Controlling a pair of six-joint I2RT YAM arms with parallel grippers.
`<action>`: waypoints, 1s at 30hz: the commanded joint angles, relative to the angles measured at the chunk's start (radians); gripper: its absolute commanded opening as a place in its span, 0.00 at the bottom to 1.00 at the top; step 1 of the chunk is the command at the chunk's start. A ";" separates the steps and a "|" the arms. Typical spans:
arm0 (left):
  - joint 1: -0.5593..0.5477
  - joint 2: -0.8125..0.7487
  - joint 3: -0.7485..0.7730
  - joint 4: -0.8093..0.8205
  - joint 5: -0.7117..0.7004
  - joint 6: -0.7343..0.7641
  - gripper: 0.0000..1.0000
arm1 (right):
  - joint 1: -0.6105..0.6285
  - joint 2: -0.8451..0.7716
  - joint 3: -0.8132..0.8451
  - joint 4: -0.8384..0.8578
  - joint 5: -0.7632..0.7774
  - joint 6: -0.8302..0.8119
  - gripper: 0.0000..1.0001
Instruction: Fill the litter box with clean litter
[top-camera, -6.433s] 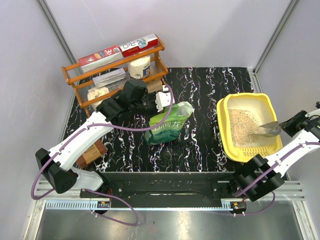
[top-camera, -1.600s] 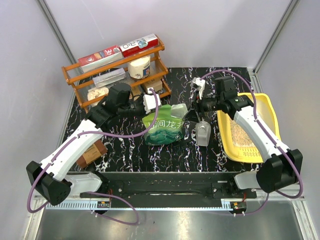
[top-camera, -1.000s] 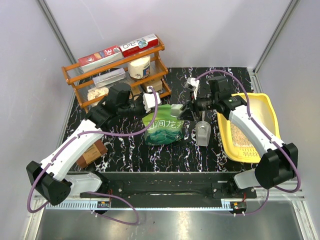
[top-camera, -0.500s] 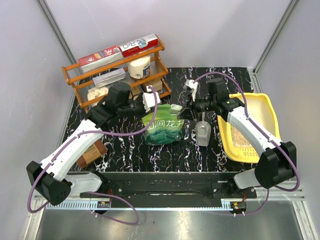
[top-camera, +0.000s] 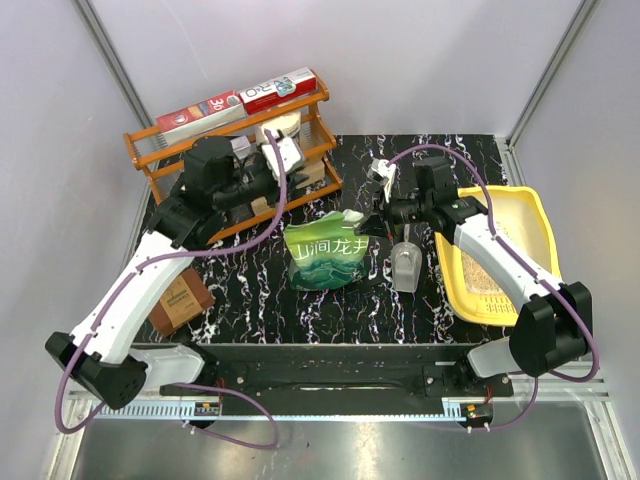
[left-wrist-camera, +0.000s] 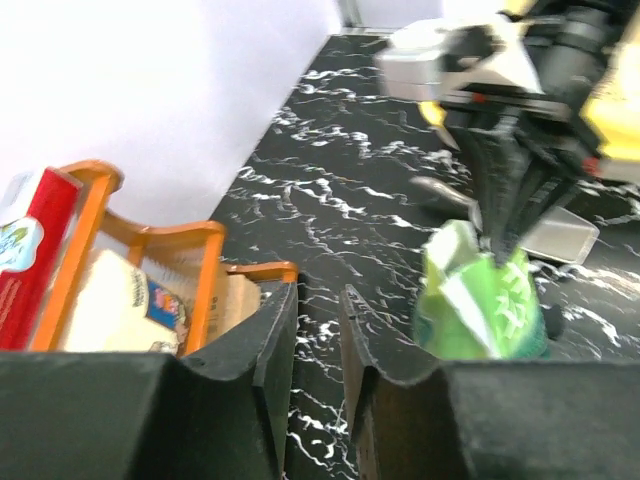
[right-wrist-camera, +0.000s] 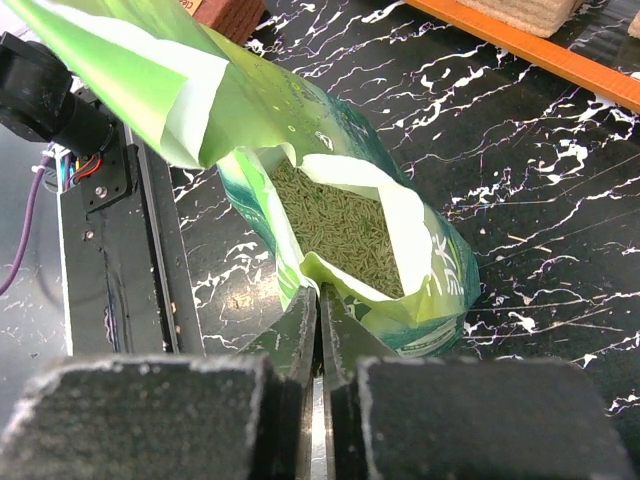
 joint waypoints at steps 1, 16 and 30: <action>0.099 0.089 -0.013 0.178 -0.050 -0.093 0.23 | 0.011 -0.017 -0.013 0.033 -0.002 -0.024 0.05; 0.117 0.511 0.099 0.266 0.307 -0.232 0.00 | 0.010 -0.078 -0.012 -0.026 0.199 -0.090 0.19; 0.082 0.508 0.004 0.332 0.448 -0.354 0.00 | 0.013 -0.064 0.008 -0.041 0.228 -0.075 0.46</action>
